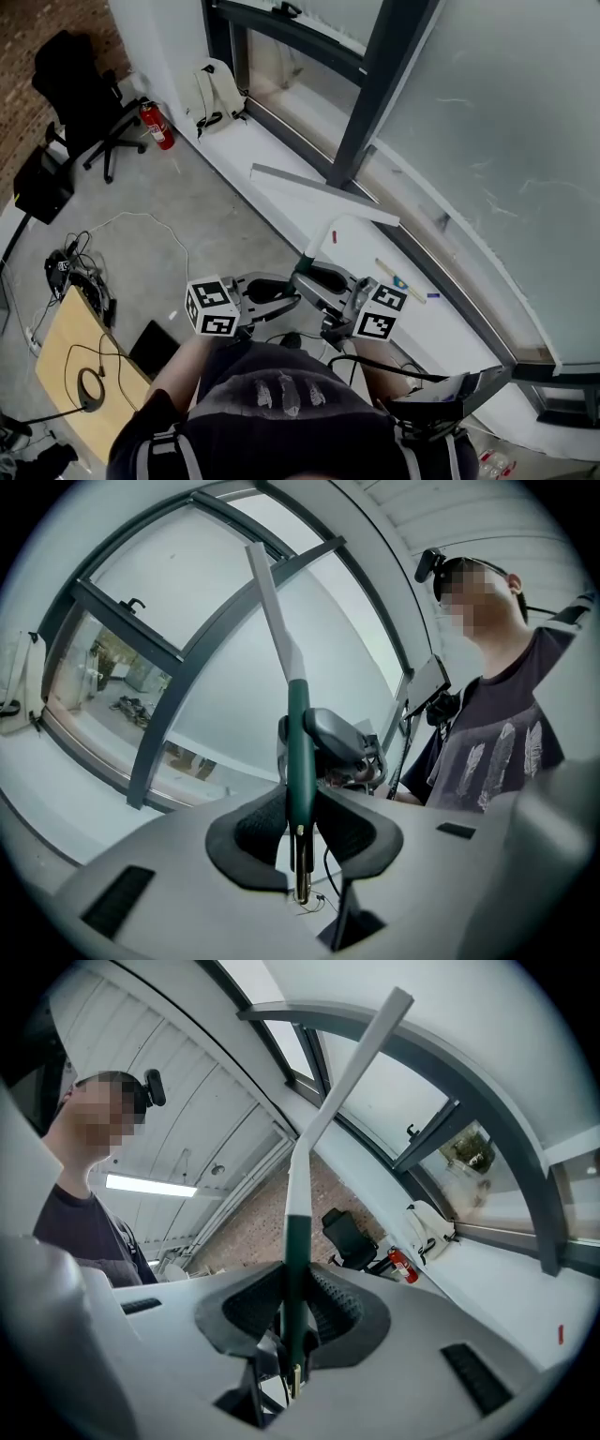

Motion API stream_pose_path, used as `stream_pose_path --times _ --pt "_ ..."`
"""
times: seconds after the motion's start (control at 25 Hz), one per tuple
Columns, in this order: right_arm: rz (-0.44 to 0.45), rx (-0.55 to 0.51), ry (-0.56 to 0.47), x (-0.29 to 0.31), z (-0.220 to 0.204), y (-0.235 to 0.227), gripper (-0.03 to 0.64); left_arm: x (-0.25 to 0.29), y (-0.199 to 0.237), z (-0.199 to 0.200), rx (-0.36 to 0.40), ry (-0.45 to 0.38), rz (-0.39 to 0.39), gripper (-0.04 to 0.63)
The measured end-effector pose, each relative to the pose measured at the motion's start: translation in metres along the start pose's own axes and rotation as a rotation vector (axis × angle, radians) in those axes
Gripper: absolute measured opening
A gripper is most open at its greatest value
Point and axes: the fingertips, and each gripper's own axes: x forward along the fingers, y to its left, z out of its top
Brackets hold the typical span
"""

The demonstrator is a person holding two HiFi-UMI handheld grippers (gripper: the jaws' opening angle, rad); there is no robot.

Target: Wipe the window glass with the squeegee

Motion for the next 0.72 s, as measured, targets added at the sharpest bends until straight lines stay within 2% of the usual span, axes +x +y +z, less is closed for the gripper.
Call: stream_pose_path --times 0.16,0.28,0.52,0.72 --pt "-0.011 -0.033 -0.005 0.017 0.013 -0.009 0.083 -0.007 0.017 0.016 0.029 -0.006 -0.006 0.103" --pt "-0.054 -0.073 0.015 0.042 0.017 -0.024 0.083 -0.020 0.043 0.025 0.027 -0.016 -0.020 0.103" --pt "-0.162 -0.059 0.001 0.127 0.045 -0.083 0.083 -0.067 0.130 0.067 -0.019 -0.080 -0.067 0.103" --pt "-0.182 -0.052 -0.035 0.221 0.090 -0.125 0.083 -0.122 0.206 0.130 -0.042 -0.117 -0.121 0.103"
